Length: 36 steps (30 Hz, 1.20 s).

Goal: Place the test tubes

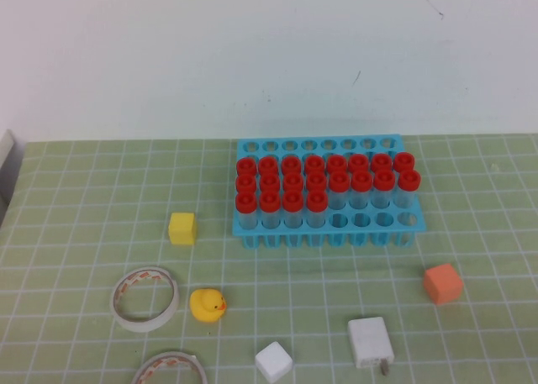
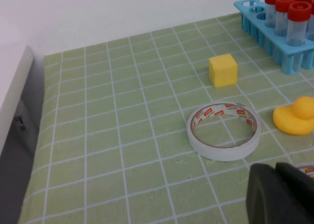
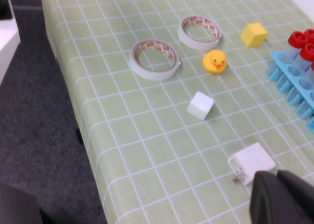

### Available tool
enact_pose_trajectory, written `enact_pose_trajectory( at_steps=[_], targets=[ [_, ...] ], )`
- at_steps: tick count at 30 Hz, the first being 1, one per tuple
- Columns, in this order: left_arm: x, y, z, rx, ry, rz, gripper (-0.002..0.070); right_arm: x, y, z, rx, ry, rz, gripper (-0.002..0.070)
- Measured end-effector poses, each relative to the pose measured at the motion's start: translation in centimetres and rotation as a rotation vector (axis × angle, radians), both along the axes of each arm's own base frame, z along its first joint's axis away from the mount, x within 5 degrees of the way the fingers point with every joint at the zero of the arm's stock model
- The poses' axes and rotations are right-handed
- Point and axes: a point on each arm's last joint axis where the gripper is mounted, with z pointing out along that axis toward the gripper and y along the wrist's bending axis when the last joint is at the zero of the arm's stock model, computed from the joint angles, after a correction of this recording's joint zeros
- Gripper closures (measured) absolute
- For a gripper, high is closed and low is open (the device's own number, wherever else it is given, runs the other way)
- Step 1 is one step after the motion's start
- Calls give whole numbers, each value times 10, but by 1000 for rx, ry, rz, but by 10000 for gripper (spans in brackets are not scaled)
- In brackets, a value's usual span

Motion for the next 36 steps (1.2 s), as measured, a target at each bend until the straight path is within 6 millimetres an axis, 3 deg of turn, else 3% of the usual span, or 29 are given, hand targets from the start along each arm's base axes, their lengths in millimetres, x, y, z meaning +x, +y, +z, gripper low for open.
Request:
enact_pose_trajectory(
  at_steps=[36],
  targets=[
    [0,0,0,-111,14,31,675,0,-1,-2,-20,13,-3,678]
  ],
)
